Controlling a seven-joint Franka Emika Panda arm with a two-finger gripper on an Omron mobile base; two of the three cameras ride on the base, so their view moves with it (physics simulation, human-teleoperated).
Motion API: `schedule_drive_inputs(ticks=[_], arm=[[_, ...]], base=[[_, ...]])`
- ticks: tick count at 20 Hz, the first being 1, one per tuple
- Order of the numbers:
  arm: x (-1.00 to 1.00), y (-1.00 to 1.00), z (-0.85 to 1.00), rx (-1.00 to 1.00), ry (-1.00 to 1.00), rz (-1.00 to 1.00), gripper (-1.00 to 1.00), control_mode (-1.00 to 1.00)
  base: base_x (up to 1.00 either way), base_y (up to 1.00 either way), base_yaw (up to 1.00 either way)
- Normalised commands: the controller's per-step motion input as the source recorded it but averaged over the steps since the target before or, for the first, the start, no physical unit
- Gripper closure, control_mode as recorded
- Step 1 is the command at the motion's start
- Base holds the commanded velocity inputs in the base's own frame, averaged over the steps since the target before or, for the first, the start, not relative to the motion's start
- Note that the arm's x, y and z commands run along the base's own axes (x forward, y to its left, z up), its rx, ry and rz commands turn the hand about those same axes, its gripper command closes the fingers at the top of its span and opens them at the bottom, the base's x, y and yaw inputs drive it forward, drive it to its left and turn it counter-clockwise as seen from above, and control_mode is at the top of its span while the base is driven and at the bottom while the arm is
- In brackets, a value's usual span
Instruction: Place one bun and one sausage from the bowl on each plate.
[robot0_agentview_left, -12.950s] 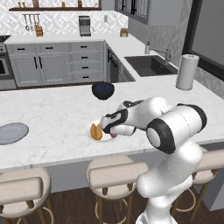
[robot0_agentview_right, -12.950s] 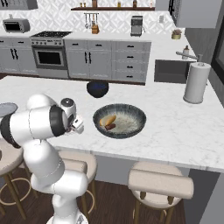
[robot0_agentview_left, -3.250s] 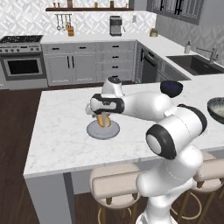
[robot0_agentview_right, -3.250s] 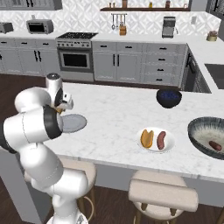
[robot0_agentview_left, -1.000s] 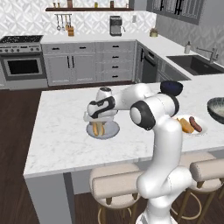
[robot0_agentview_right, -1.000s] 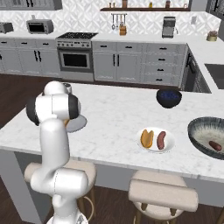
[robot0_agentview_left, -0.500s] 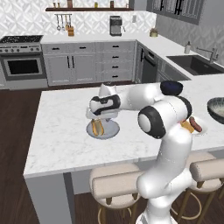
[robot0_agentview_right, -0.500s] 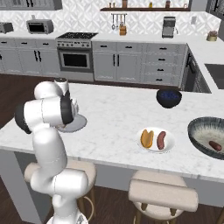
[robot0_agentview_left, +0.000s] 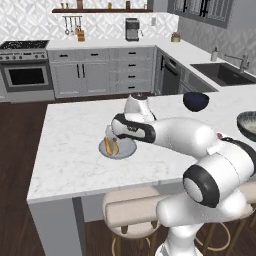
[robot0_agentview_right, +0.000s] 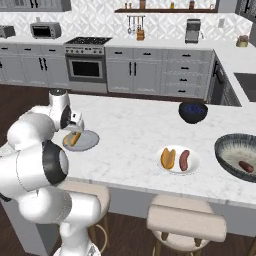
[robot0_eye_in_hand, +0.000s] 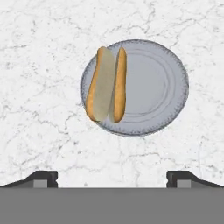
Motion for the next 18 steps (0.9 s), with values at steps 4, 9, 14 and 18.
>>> schedule_drive_inputs(ticks=[4, 9, 14, 18], arm=[[-0.71, -0.35, 0.81, -0.01, 0.18, 0.0, -1.0, -1.0], [-0.58, -0.32, 0.61, 0.0, -0.01, 0.0, -1.0, 1.0], [0.0, 0.0, 0.0, 0.0, 0.0, 0.0, -1.0, 1.0], [0.0, 0.0, 0.0, 0.0, 0.0, 0.0, -1.0, 1.0]], base=[[0.0, 0.0, 0.0], [-0.17, -0.07, 0.0], [-0.87, -0.74, 0.0], [-0.88, -1.0, -0.02]])
